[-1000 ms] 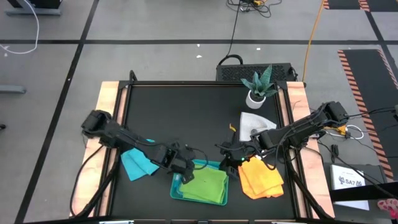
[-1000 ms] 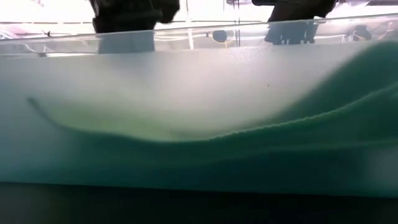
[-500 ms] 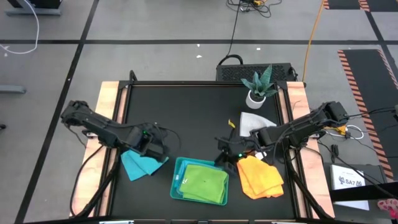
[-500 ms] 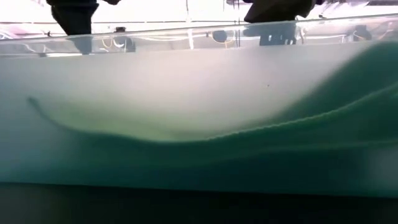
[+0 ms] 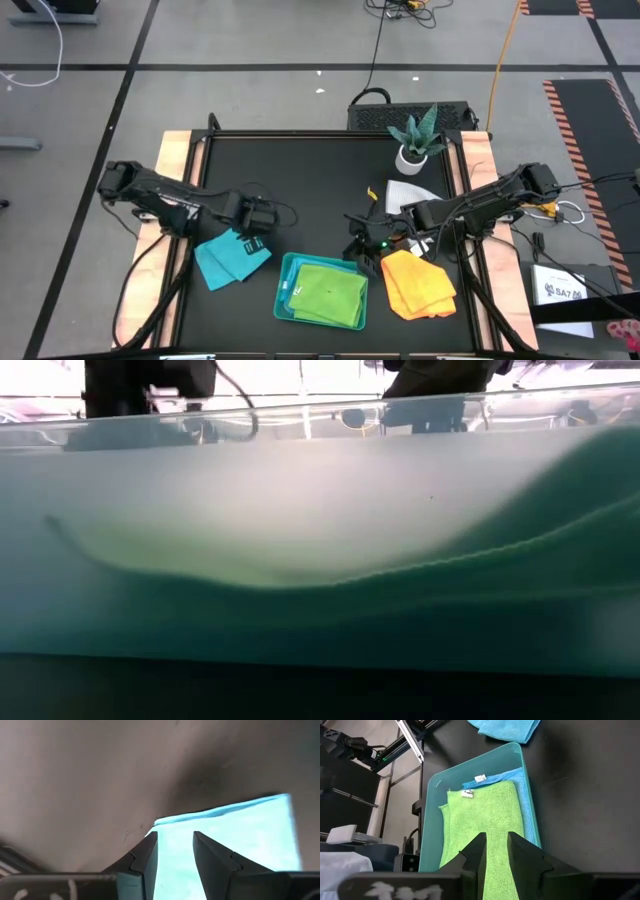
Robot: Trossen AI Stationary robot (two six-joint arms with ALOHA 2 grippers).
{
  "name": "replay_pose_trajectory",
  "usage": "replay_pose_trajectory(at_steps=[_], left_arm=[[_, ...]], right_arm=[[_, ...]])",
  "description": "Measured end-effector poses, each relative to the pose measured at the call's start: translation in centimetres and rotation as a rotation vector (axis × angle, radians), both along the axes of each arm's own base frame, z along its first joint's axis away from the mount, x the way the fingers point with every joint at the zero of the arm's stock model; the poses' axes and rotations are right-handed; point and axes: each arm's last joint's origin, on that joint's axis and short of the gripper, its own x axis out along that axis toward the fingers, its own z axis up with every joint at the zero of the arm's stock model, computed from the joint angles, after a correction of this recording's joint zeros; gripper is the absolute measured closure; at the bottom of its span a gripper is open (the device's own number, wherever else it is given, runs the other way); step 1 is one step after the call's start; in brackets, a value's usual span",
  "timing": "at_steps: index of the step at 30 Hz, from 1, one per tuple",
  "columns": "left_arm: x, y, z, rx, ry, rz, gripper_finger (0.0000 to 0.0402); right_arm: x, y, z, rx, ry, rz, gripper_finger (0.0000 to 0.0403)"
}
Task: Fold microfiber towels
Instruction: Fold the blue microfiber cloth into a quarter
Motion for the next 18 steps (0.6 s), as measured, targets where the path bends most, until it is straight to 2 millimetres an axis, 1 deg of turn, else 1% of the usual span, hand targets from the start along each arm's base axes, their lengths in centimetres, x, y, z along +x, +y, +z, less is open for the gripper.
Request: replay_pose_trajectory(at_steps=[3,7,12,15,18], left_arm=[[-0.8,1.4,-1.7,-0.03,0.055,0.031,0.0275],[-1.7,3.0,-2.9,-0.063,0.114,0.064,0.0275],[-2.0,4.3,-3.5,-0.134,0.116,0.029,0.0275],[-1.8,4.6,-3.5,-0.184,0.09,-0.046,0.0275],[-1.8,4.8,-3.5,-0.196,0.093,-0.091,0.0275]], right_arm=[[0.0,-0.1,0.0,0.0,0.0,-0.005,0.0335],[0.1,-0.5,0.0,0.0,0.001,-0.018,0.0335],[0.3,-1.2,0.0,0.006,0.003,-0.044,0.0335],[0.3,-1.5,0.0,0.012,0.005,-0.061,0.0335],[0.4,-1.8,0.0,0.02,0.008,-0.076,0.0335]])
